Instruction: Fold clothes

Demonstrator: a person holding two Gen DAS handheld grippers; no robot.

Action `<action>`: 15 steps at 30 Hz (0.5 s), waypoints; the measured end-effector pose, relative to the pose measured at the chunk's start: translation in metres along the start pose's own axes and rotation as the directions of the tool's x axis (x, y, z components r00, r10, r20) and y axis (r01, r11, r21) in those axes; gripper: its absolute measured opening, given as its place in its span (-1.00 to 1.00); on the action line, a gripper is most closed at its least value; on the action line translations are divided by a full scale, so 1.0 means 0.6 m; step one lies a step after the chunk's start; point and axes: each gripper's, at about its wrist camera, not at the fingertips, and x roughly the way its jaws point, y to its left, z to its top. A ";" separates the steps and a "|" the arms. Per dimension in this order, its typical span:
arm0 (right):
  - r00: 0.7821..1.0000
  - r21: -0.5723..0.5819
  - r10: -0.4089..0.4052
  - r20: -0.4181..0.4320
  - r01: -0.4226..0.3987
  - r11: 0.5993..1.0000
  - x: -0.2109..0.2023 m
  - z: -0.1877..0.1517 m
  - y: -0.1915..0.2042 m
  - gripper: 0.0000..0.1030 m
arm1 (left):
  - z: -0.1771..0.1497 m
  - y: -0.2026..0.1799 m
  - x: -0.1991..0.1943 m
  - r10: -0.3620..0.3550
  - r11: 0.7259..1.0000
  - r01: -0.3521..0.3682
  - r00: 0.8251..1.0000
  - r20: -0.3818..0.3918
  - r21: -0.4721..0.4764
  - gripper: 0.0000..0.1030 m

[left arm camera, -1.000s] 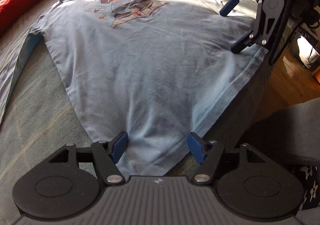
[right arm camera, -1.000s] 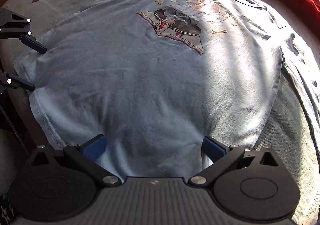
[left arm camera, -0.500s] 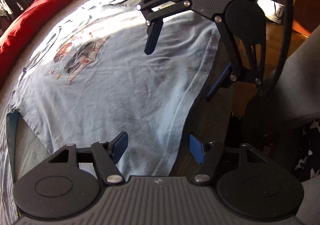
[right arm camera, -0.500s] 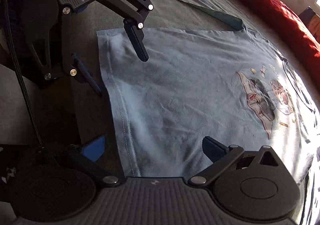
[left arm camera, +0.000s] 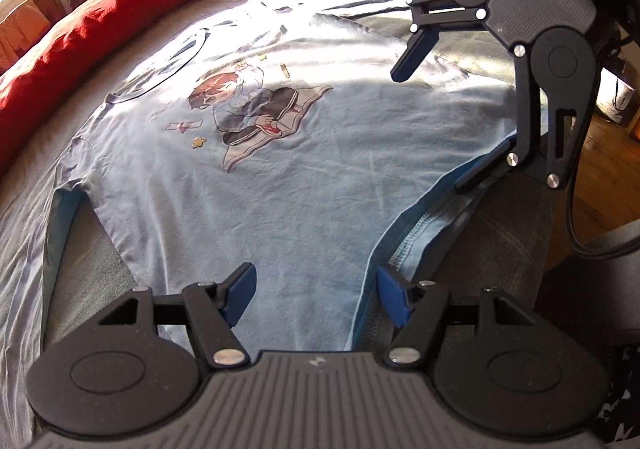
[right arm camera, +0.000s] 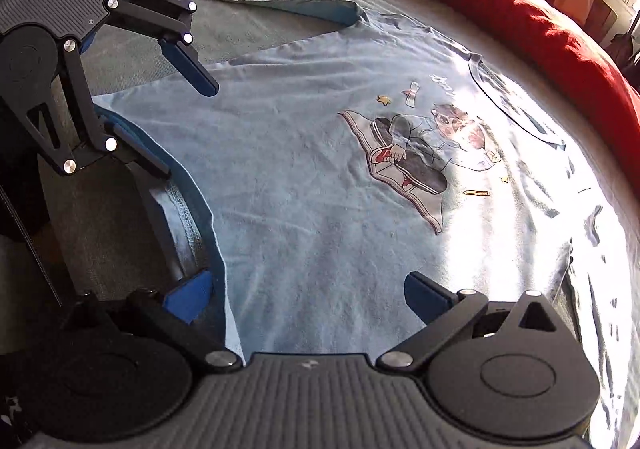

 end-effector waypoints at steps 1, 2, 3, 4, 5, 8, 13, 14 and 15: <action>1.000 0.005 0.021 0.002 -0.021 1.000 -0.001 -0.001 0.003 1.00 | -0.001 -0.001 0.001 -0.003 1.000 0.003 1.000 -0.002 -0.001 0.29; 0.999 0.006 0.040 0.003 -0.040 0.999 -0.002 -0.003 0.006 1.00 | -0.002 -0.003 0.001 -0.004 1.000 0.004 1.000 -0.004 0.005 0.29; 0.999 -0.012 0.049 -0.001 -0.049 0.999 -0.001 -0.005 0.013 1.00 | -0.003 -0.006 0.001 -0.006 1.000 0.006 1.000 -0.006 0.013 0.29; 0.998 -0.030 0.058 -0.005 -0.058 0.998 -0.001 -0.007 0.020 1.00 | -0.003 -0.009 0.001 -0.005 1.000 0.006 1.000 -0.006 0.024 0.29; 0.998 -0.051 0.064 -0.009 -0.065 0.997 0.001 -0.008 0.027 1.00 | -0.003 -0.013 0.001 -0.005 0.999 0.005 1.000 -0.002 0.037 0.29; 1.000 -0.147 0.003 -0.011 -0.005 0.989 0.010 -0.016 0.049 1.00 | -0.001 -0.025 -0.001 -0.022 0.996 0.021 1.000 0.010 0.083 0.30; 0.998 -0.131 -0.054 -0.009 0.053 0.990 0.002 -0.014 0.036 1.00 | 0.008 -0.051 0.003 -0.066 0.985 0.060 0.997 0.030 0.160 0.30; 0.998 -0.119 -0.063 -0.005 0.062 0.991 -0.001 -0.013 0.032 1.00 | 0.011 -0.055 0.003 -0.078 0.983 0.071 0.996 0.035 0.172 0.30; 0.998 -0.112 -0.071 -0.002 0.070 0.991 -0.005 -0.013 0.028 0.95 | 0.013 -0.060 0.004 -0.086 0.980 0.077 0.996 0.038 0.183 0.30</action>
